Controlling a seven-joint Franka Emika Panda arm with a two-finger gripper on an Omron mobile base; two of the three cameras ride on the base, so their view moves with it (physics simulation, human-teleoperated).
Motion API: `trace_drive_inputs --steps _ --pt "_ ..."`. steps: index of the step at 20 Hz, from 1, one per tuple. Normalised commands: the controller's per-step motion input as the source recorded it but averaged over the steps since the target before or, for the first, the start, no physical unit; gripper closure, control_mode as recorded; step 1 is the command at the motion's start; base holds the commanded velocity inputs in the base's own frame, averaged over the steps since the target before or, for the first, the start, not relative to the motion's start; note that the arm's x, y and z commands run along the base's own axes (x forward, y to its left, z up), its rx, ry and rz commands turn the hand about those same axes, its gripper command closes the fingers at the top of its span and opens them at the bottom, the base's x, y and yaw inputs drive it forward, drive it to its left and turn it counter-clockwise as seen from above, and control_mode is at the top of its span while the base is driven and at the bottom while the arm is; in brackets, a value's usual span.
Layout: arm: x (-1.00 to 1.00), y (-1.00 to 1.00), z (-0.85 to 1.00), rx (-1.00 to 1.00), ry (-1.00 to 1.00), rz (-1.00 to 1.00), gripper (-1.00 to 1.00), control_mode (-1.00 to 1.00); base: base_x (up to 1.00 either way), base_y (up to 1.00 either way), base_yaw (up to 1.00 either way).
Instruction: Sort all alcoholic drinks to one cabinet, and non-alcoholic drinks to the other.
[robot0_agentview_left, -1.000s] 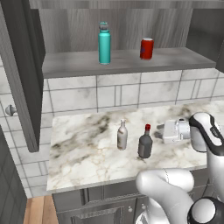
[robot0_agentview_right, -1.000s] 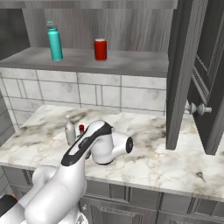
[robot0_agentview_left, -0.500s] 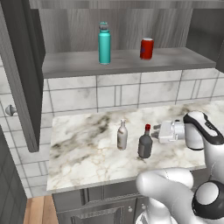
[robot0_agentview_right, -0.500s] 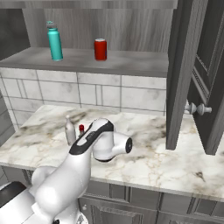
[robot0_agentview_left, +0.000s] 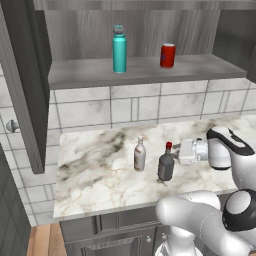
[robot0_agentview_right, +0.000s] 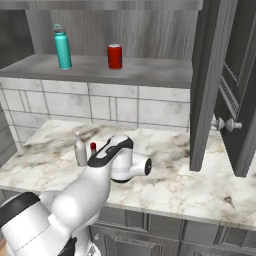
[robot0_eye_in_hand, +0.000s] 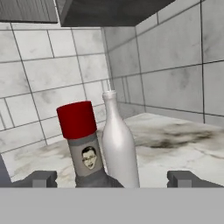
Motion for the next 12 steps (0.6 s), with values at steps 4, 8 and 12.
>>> trace_drive_inputs --steps 4,8,12 --pt "0.0 0.16 -0.01 0.01 0.0 0.02 -1.0 -1.0 0.0 0.0 0.0" --pt "0.0 0.19 0.0 0.03 0.0 0.01 -1.0 -1.0 0.0 0.0 0.0" --pt "0.0 0.14 0.0 0.03 0.0 0.0 -1.0 -1.0 0.0 0.0 0.0"
